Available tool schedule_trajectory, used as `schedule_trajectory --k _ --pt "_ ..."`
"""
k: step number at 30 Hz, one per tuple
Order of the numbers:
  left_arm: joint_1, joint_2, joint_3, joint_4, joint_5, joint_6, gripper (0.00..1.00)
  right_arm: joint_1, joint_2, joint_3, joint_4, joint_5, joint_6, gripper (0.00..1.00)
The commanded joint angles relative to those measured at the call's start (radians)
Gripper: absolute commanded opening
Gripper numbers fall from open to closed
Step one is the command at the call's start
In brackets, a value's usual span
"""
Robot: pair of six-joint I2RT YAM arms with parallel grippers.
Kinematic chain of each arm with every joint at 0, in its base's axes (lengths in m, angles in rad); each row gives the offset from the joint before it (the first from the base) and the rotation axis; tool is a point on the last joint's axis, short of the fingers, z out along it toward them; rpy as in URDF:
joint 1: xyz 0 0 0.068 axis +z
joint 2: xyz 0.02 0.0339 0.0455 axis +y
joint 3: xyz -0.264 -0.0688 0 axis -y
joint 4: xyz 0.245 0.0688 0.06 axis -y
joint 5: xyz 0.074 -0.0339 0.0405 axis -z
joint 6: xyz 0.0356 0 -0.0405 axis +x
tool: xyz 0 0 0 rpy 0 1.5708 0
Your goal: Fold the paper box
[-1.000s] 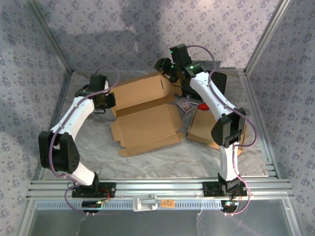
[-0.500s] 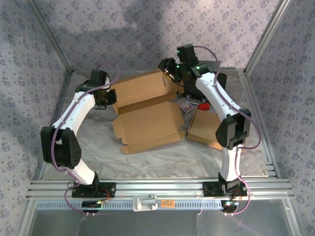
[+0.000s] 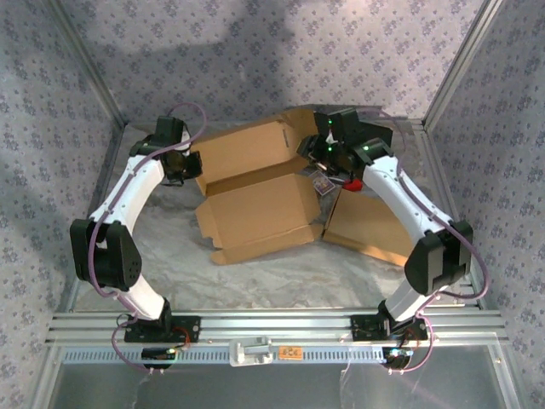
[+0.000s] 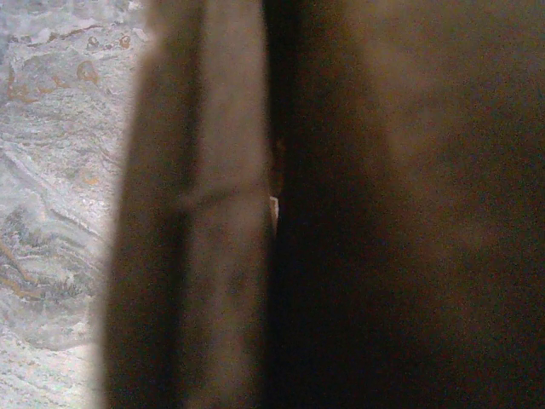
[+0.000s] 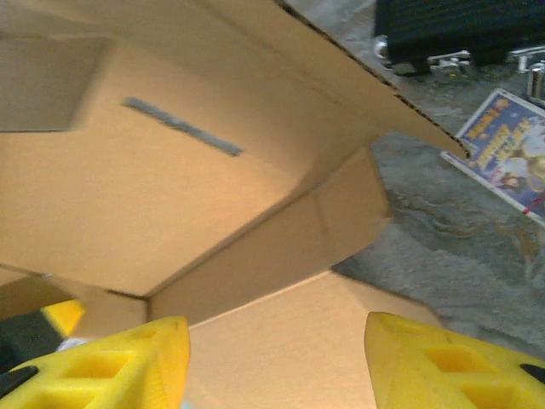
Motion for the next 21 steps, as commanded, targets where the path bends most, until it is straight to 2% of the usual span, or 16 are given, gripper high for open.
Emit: schedule_trajectory --k 1,10,16,21 --pt "0.003 0.010 0.049 -0.024 0.031 0.006 0.00 -0.008 0.037 -0.002 0.043 0.049 -0.058 0.59" --pt "0.004 0.008 0.050 -0.034 0.038 0.005 0.00 -0.004 0.136 0.070 0.035 0.071 -0.103 0.58" --pt "0.002 0.010 0.050 -0.033 0.042 0.003 0.00 0.010 0.178 0.108 0.054 0.047 -0.109 0.49" --pt "0.003 0.013 0.052 -0.031 0.048 -0.005 0.00 0.030 0.181 0.105 0.085 0.041 -0.084 0.47"
